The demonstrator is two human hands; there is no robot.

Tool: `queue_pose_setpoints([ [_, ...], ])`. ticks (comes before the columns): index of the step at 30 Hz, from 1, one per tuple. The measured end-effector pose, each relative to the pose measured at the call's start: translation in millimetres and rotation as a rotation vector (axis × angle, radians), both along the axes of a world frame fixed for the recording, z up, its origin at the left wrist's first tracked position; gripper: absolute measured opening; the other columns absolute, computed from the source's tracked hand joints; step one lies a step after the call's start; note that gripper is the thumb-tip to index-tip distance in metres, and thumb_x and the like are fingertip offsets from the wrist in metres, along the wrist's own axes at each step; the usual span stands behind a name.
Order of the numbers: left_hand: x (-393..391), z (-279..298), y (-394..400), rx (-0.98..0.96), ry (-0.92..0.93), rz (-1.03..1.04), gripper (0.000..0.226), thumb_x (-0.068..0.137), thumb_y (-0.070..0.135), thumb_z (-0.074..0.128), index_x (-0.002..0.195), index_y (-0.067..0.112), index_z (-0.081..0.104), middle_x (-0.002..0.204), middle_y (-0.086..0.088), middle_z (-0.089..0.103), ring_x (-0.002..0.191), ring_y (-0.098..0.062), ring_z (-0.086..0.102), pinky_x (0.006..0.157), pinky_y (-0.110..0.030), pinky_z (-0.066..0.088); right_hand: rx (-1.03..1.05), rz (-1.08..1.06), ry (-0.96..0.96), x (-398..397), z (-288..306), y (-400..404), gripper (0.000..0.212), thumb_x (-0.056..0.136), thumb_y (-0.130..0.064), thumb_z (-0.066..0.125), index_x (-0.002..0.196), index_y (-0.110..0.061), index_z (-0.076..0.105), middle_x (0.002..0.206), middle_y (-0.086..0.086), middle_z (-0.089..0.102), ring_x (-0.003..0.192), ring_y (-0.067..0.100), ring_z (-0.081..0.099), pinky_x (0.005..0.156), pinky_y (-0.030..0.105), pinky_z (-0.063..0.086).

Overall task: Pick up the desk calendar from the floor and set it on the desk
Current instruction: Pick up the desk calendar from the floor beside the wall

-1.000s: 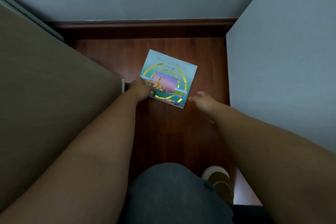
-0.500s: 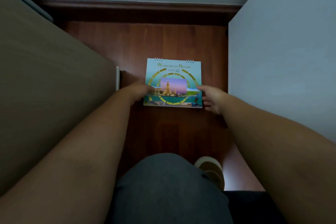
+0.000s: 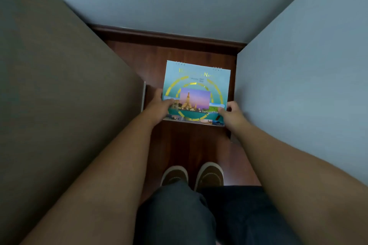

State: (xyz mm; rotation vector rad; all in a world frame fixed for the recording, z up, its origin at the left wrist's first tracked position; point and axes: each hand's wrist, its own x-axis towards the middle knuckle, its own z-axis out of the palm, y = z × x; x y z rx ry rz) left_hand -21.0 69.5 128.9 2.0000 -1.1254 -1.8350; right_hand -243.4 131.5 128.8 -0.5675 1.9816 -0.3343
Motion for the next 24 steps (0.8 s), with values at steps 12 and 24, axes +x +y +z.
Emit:
queue_pose_setpoints([
  [12, 4.5, 253.8, 53.9, -0.013, -0.01, 0.117, 0.022, 0.085, 0.014, 0.058, 0.098, 0.024, 0.043, 0.104, -0.004, 0.059, 0.087, -0.019, 0.063, 0.079, -0.043, 0.058, -0.034, -0.018, -0.135, 8.9, 253.4, 42.7, 0.01, 0.099, -0.018, 0.048, 0.092, -0.025, 0.047, 0.102, 0.007, 0.063, 0.092, 0.025, 0.061, 0.077, 0.035, 0.049],
  [24, 55.4, 514.3, 69.2, -0.325, 0.174, 0.326, 0.035, 0.085, -0.003, 0.058, 0.109, 0.017, 0.042, 0.1, -0.006, 0.064, 0.067, -0.007, 0.069, 0.049, -0.02, 0.055, -0.405, 0.14, -0.191, 49.0, 495.3, 19.2, 0.011, 0.1, -0.029, 0.044, 0.11, -0.03, 0.041, 0.102, 0.003, 0.063, 0.074, 0.012, 0.058, 0.057, 0.025, 0.045],
])
